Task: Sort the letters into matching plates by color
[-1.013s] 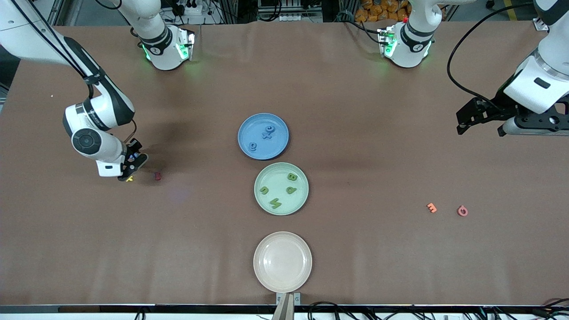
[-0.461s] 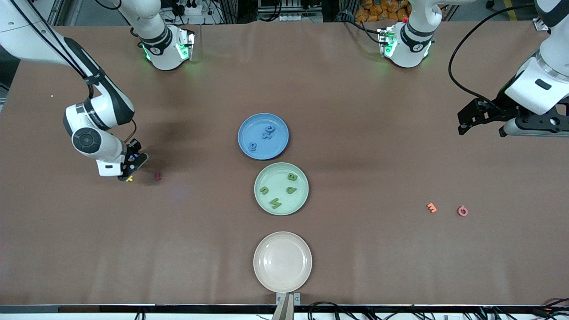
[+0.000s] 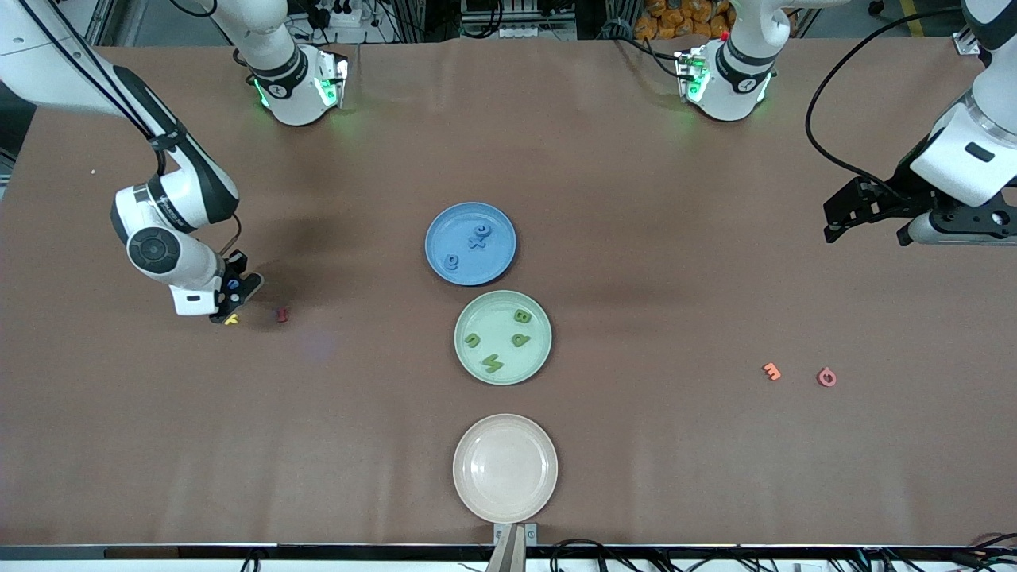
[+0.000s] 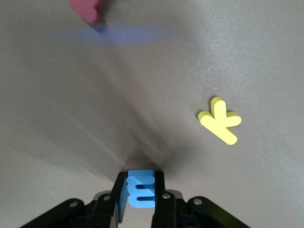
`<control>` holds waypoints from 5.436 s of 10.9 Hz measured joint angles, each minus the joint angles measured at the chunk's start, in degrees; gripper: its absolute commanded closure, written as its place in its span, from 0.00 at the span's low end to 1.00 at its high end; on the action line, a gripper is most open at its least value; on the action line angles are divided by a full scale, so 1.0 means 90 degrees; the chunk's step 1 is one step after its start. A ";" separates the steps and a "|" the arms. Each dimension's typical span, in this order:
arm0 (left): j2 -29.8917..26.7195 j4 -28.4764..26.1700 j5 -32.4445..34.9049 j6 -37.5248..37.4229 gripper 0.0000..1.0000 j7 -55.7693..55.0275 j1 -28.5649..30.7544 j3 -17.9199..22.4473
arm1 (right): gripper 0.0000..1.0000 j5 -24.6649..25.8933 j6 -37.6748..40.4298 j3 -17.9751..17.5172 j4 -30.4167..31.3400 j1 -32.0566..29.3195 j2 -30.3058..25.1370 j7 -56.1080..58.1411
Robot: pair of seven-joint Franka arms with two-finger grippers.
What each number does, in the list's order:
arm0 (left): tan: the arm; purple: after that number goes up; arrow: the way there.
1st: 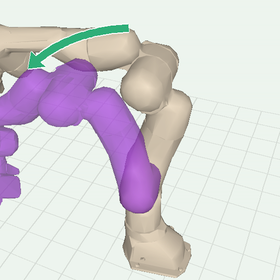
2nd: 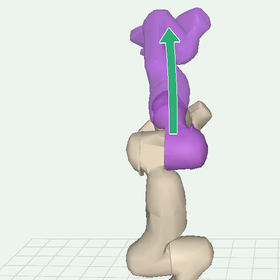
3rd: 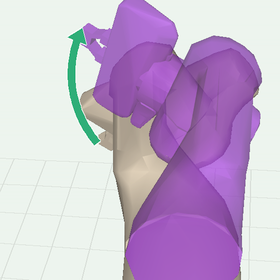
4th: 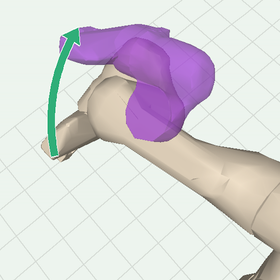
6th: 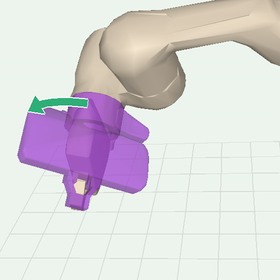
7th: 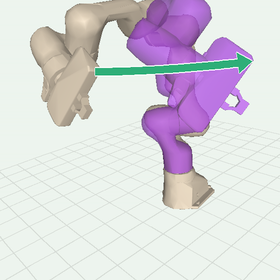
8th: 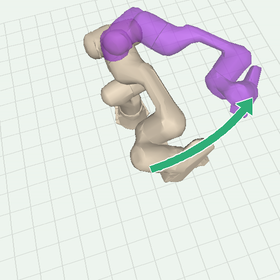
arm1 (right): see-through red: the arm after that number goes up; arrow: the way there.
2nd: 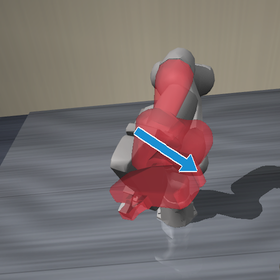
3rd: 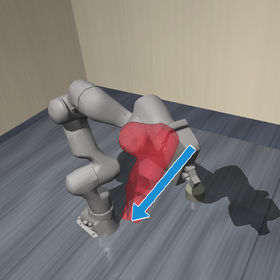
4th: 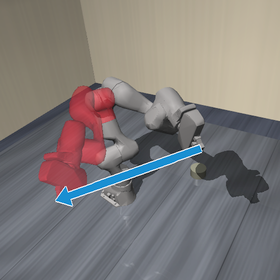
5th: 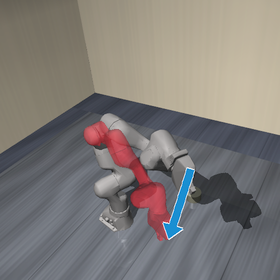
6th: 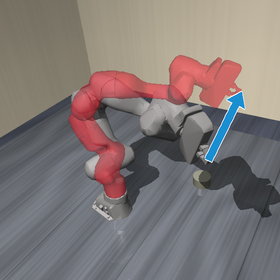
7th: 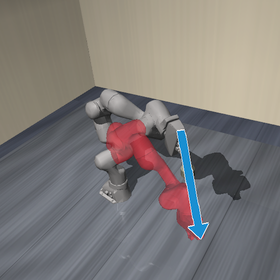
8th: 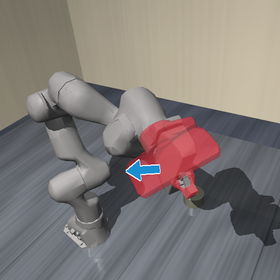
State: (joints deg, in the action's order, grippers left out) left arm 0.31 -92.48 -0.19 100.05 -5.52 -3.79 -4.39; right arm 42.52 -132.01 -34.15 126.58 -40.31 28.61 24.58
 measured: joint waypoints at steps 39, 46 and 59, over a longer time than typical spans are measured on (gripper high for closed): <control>0.0002 -0.0080 0.0000 0.0057 0.00 0.0007 0.0025 -0.0029 | 0.00 -0.4494 0.4128 0.0401 -0.3446 0.4090 -0.2767 -0.5554; 0.0002 -0.0085 0.0000 0.0058 0.00 0.0011 0.0029 -0.0031 | 0.00 -0.4770 0.4436 0.2939 -0.3703 0.4084 -0.3364 -0.2204; 0.0002 -0.0086 0.0000 0.0058 0.00 0.0011 0.0029 -0.0032 | 0.00 -0.4762 0.4698 0.3320 -0.3984 0.3958 -0.3367 -0.2138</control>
State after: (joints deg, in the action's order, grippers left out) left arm 0.33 -93.25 -0.19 100.57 -5.42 -3.53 -4.67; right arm -0.33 -89.73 -4.26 90.72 -4.68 -1.70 5.34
